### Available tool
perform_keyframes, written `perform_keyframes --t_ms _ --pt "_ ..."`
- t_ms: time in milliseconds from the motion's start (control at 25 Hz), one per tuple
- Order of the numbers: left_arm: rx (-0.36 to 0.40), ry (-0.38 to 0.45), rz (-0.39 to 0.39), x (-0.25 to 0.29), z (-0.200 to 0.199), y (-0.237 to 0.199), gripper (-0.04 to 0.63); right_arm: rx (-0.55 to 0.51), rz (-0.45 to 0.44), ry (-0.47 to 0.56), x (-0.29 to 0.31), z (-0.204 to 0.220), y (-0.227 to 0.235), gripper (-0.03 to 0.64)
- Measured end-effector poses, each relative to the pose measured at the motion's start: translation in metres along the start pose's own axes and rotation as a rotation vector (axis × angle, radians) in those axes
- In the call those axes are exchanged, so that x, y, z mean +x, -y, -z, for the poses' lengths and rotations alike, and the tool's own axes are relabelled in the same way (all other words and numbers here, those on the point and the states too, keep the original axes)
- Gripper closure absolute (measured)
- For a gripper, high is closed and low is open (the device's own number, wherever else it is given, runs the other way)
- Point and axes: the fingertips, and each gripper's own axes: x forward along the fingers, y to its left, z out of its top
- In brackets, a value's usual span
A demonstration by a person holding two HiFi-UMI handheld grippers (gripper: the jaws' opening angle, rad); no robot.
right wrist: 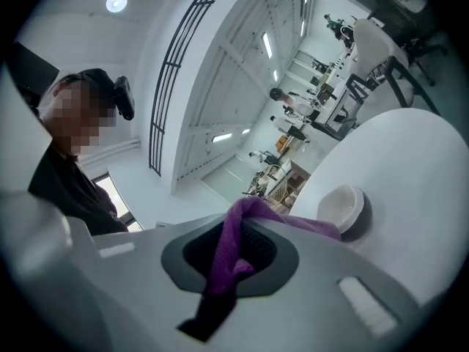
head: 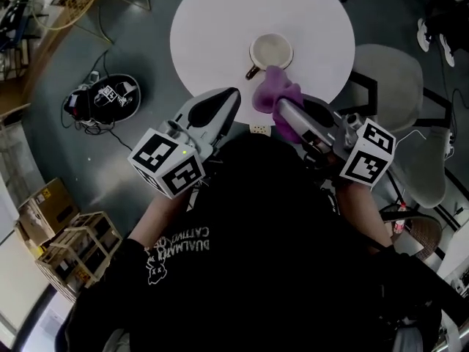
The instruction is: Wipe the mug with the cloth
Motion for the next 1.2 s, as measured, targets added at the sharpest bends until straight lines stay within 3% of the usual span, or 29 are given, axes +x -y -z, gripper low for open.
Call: perform_keyframes --t_ms 160,560,760,960,1200 --pt "-0.015 -0.023 -0.025 0.005 0.014 -0.011 0.597 0.024 -0.042 0.003 -0.002 0.010 0.008 0.594" --pt "0.015 -0.070 -0.089 0.018 0.048 -0.035 0.586 0.076 -0.024 0.027 -0.015 0.031 0.036 0.594" --pt "0.070 -0.123 -0.086 0.040 0.059 -0.043 0.508 0.091 -0.026 0.043 -0.017 0.034 0.043 0.594" --pt "0.197 -0.240 -0.096 0.062 0.082 -0.044 0.440 0.092 -0.013 0.065 -0.024 0.038 0.052 0.594" --pt "0.266 -0.308 -0.106 0.075 0.095 -0.042 0.419 0.092 -0.001 0.077 -0.027 0.039 0.058 0.594"
